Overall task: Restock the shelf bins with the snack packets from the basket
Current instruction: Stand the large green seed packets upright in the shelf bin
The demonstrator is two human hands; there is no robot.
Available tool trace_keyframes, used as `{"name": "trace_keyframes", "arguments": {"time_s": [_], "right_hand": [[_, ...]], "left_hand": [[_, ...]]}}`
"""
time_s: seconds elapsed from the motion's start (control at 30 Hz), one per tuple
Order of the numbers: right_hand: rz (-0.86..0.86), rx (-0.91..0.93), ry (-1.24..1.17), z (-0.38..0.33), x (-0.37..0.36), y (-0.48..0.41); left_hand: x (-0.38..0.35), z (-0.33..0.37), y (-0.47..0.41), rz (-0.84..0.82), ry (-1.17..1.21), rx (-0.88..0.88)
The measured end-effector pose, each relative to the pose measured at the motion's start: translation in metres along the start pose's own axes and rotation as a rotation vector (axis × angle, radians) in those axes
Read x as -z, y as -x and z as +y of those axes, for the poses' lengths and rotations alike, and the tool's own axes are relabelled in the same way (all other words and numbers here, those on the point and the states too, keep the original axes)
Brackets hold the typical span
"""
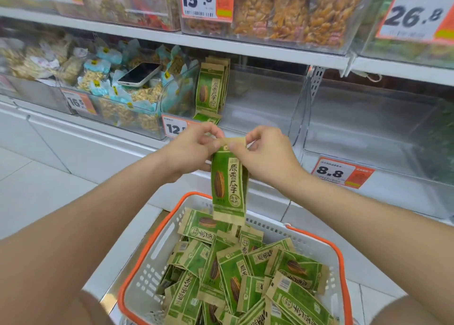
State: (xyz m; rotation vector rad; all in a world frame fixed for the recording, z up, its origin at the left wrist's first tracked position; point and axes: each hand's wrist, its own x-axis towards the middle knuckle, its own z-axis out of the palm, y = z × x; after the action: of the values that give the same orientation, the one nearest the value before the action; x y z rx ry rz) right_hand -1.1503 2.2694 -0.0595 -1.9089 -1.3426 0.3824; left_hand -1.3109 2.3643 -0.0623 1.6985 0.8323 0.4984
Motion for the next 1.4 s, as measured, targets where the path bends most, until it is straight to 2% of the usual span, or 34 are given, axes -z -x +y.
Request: {"name": "trace_keyframes", "arguments": {"time_s": [0.07, 0.13, 0.17, 0.23, 0.3, 0.37, 0.47, 0.6, 0.67, 0.7, 0.8, 0.83, 0.9, 0.97, 1.03, 1.13, 1.3, 1.4], "right_hand": [[0.020, -0.092, -0.274, -0.002, 0.002, -0.007], [0.037, -0.092, -0.331, -0.003, 0.003, -0.009], [0.067, -0.085, -0.339, -0.001, 0.003, -0.011], [0.158, -0.060, -0.371, 0.000, 0.006, -0.015], [0.234, -0.009, -0.366, 0.000, 0.008, -0.017], [0.261, 0.002, -0.359, -0.001, 0.006, -0.019], [0.157, -0.061, -0.439, -0.001, 0.001, -0.023], [-0.129, -0.172, -0.457, -0.009, 0.001, -0.025], [-0.104, -0.194, -0.472, -0.014, 0.001, -0.029], [-0.046, -0.206, -0.474, -0.015, 0.001, -0.034], [0.099, -0.245, -0.487, -0.013, 0.000, -0.054], [0.112, -0.259, -0.538, -0.013, -0.002, -0.061], [0.118, -0.293, -0.677, -0.013, -0.005, -0.074], [0.138, -0.331, -0.804, -0.012, -0.009, -0.089], [0.179, -0.348, -0.827, -0.012, -0.015, -0.106], [0.219, -0.397, -0.611, -0.007, -0.031, -0.132], [-0.113, -0.476, -0.495, -0.021, -0.067, -0.160], [-0.217, -0.481, -0.396, -0.032, -0.083, -0.171]], "left_hand": [[-0.002, 0.008, 0.000, 0.169, 0.117, -0.042], [-0.002, 0.016, 0.002, 0.264, 0.231, -0.060], [-0.001, 0.019, 0.003, 0.262, 0.281, -0.047], [0.003, 0.023, 0.007, 0.135, 0.279, 0.013], [0.007, 0.026, 0.012, -0.057, 0.172, 0.056], [0.010, 0.027, 0.015, -0.131, 0.141, 0.049], [0.018, 0.029, 0.014, -0.055, 0.122, 0.022], [0.030, 0.028, 0.004, 0.041, 0.149, 0.029], [0.038, 0.026, -0.003, 0.111, 0.044, 0.013], [0.043, 0.023, -0.008, 0.187, -0.091, -0.016], [0.060, 0.012, -0.021, 0.404, -0.771, -0.167], [0.063, 0.008, -0.024, 0.411, -0.958, -0.182], [0.066, 0.004, -0.030, 0.359, -1.165, -0.138], [0.069, 0.004, -0.035, 0.319, -1.218, -0.123], [0.076, 0.002, -0.041, 0.305, -1.215, -0.143], [0.084, 0.000, -0.047, 0.316, -1.135, -0.150], [0.084, -0.003, -0.058, 0.347, -1.087, -0.125], [0.083, -0.005, -0.063, 0.360, -1.131, -0.112]]}}
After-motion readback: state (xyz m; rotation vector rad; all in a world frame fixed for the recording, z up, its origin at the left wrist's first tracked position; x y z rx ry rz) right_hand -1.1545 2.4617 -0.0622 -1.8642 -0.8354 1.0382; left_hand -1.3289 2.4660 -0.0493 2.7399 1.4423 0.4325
